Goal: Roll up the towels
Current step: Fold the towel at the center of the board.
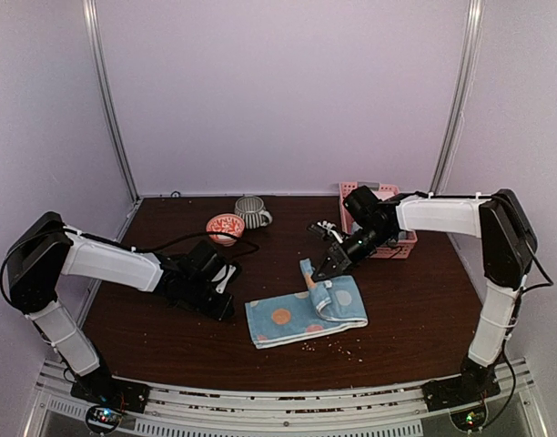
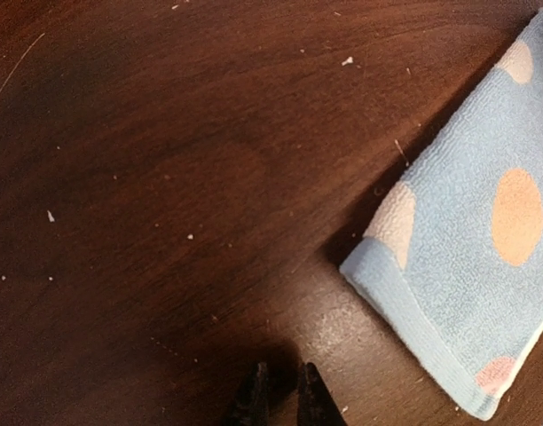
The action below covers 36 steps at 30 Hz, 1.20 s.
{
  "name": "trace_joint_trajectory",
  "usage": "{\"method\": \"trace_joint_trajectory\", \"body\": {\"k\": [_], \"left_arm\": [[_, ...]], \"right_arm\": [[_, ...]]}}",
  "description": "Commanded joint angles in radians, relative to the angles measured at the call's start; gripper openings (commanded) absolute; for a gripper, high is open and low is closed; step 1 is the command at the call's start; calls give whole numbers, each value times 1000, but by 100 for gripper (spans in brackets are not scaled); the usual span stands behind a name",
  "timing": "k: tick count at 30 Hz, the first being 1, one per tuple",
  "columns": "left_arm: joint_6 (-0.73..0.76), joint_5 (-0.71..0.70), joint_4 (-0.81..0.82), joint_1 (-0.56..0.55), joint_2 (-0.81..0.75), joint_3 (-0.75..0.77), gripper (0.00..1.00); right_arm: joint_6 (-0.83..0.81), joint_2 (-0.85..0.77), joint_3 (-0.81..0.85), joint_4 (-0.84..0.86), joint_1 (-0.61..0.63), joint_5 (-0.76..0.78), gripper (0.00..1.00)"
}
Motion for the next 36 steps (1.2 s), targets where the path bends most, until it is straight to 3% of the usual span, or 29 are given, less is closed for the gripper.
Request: {"method": "trace_joint_trajectory", "body": {"k": [1, 13, 22, 36], "left_arm": [[-26, 6, -7, -6, -16, 0, 13], [-64, 132, 134, -6, -33, -81, 12], [-73, 149, 161, -6, -35, -95, 12], [-96, 188, 228, -13, -17, -133, 11]], "right_arm": [[149, 34, 12, 171, 64, -18, 0], [240, 118, 68, 203, 161, -42, 0], [353, 189, 117, 240, 193, -36, 0], [371, 308, 208, 217, 255, -38, 0]]}}
